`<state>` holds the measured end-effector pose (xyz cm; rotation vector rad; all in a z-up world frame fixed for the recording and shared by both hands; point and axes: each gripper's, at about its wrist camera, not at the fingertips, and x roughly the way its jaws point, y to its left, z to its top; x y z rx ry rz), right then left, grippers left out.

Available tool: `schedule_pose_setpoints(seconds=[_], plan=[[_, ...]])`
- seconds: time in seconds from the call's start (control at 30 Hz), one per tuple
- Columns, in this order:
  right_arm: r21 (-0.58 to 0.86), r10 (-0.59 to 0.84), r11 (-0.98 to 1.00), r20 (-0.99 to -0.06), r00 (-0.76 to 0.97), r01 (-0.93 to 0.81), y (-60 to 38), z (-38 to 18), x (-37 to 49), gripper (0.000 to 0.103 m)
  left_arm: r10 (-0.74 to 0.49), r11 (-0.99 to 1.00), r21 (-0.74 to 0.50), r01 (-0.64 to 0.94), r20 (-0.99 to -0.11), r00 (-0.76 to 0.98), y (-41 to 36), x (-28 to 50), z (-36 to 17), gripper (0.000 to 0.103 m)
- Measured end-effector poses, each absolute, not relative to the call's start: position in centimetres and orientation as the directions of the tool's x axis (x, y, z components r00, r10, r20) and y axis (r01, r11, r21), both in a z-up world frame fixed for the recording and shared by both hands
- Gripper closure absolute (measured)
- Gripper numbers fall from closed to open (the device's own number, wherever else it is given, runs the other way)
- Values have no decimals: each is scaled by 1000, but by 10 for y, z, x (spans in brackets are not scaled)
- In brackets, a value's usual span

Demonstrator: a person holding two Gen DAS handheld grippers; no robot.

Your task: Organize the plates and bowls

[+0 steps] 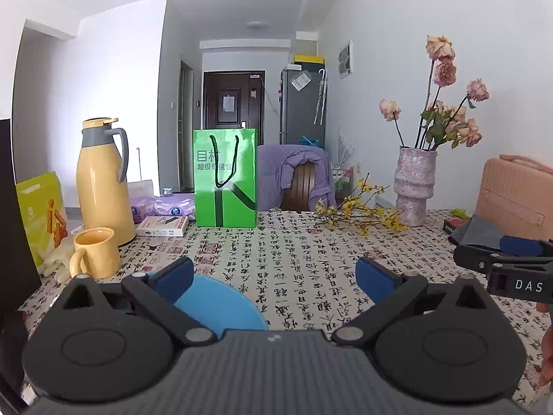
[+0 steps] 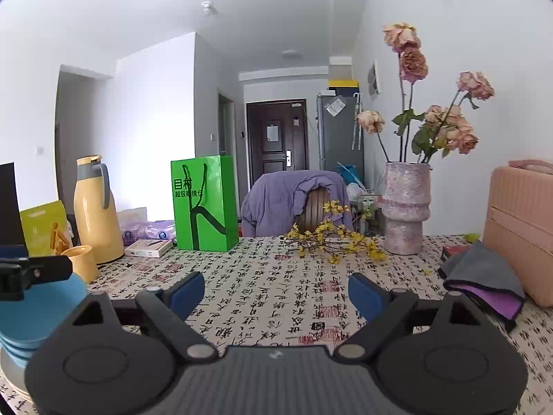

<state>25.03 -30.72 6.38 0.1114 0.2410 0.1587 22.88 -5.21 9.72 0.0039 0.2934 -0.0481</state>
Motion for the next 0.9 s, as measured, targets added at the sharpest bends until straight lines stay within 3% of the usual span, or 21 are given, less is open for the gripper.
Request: schedule_pose_setpoints(seconds=[0.33,0.6,0.9], plan=[[141,147,983,-209,967,-119,-303,45,167,12,-60,998,15,66,-246,967,-43,150,80,0],[128,142,985,-202,969,-117,-284,3,90,11,-46,998,-40,38,-216,975,-22,78,49,0],[80,167,985,-188,968,-154,-262,-32,24,11,17,998,-50,-30,-243,970,-4,22,10,0]])
